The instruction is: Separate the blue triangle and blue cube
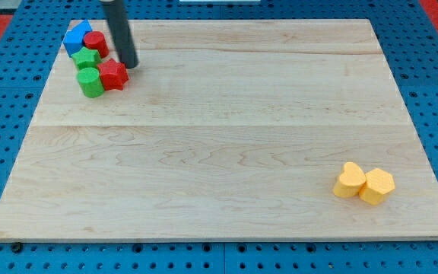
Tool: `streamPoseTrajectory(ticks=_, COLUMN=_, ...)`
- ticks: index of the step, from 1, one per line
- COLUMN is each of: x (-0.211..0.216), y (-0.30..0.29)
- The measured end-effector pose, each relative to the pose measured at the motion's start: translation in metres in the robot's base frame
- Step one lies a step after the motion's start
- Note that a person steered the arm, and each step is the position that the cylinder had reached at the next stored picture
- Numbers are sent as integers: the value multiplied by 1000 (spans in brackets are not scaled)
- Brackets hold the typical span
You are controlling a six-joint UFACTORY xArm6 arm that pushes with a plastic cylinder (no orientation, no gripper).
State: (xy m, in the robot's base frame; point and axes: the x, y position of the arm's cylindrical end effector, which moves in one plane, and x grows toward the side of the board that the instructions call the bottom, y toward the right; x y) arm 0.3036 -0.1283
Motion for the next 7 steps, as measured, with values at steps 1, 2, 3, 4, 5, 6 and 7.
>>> streamPoseTrajectory(ticks=1, x=-65, y=16)
streamPoseTrajectory(ticks=2, x=-112, y=8)
streamPoseTrajectory(ticks=3, x=-112, y=8)
streamPoseTrajectory(ticks=4, x=-112, y=2)
streamPoseTrajectory(ticks=5, x=-112, y=-14)
streamPoseTrajectory(ticks=6, x=-112, y=-16)
streamPoseTrajectory(ticks=7, x=-111, y=-55)
